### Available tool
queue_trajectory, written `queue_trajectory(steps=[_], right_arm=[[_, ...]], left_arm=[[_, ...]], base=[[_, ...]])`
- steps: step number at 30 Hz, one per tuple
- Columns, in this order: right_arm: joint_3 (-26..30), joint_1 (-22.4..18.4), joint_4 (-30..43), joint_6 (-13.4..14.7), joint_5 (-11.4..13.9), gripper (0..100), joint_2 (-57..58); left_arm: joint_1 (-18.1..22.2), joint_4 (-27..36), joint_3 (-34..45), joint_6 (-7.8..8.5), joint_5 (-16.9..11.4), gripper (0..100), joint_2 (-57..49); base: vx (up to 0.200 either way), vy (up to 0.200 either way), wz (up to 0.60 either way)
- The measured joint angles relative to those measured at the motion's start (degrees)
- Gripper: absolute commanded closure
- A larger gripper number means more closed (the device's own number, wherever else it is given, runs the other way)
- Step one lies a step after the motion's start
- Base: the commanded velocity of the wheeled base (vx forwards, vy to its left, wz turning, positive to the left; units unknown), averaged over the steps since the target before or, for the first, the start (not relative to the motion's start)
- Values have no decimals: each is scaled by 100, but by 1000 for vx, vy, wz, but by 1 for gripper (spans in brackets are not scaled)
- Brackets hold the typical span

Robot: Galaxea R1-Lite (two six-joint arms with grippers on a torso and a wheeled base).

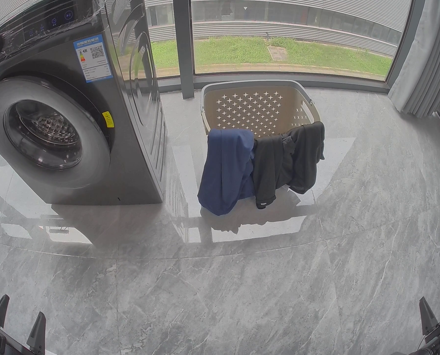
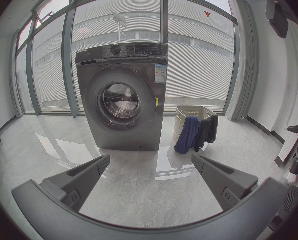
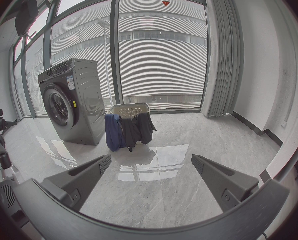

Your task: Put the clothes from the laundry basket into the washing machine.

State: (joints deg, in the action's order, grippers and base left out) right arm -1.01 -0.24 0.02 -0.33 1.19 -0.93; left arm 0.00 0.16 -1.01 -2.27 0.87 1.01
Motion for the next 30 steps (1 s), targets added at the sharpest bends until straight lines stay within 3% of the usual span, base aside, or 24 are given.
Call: queue_trajectory(steps=[8,28,30], right_arm=[[0,-2,0,1,0,0,-1],[0,-5,-2,1,0,0,-1],[0,-2,0,1,0,0,-1]], left_arm=[[0,0,0,-7,0,0,2],[0,2,0,-9,0,0,0],[-5,5,0,-9,0,0,0]], base=[[0,0,0],[0,-200,0],[0,0,0]])
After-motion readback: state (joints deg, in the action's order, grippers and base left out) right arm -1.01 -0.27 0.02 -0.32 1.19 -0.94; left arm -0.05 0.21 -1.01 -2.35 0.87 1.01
